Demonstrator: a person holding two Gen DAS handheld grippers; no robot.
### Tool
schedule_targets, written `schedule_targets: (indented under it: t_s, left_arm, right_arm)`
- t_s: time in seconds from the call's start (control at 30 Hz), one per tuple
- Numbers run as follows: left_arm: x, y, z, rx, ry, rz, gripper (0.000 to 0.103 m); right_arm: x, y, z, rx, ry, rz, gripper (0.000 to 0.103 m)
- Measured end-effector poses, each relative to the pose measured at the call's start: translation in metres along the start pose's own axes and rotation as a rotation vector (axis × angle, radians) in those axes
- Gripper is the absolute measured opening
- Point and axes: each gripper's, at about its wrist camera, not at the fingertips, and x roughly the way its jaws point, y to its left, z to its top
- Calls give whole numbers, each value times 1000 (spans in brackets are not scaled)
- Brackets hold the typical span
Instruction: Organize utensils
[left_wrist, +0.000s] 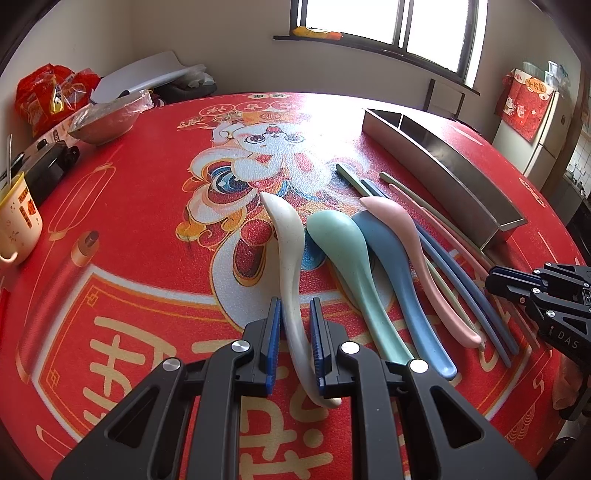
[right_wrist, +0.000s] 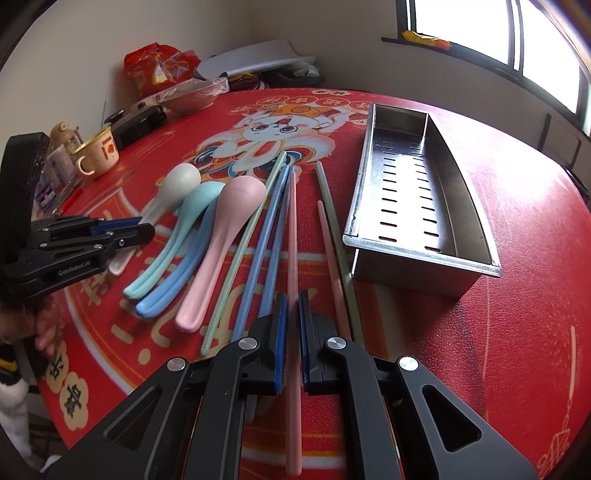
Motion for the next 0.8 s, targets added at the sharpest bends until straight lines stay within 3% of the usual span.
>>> schedule_targets:
  t_s: [0.27, 0.8]
  left_arm:
    - [-7, 12, 0, -51, -34, -18, 6]
    - [-20, 17, -2, -91, -91, -11, 6]
  right_arm:
    - [-4, -4, 1, 22, -27, 13, 6]
    - [-15, -8, -1, 44, -83, 34, 6]
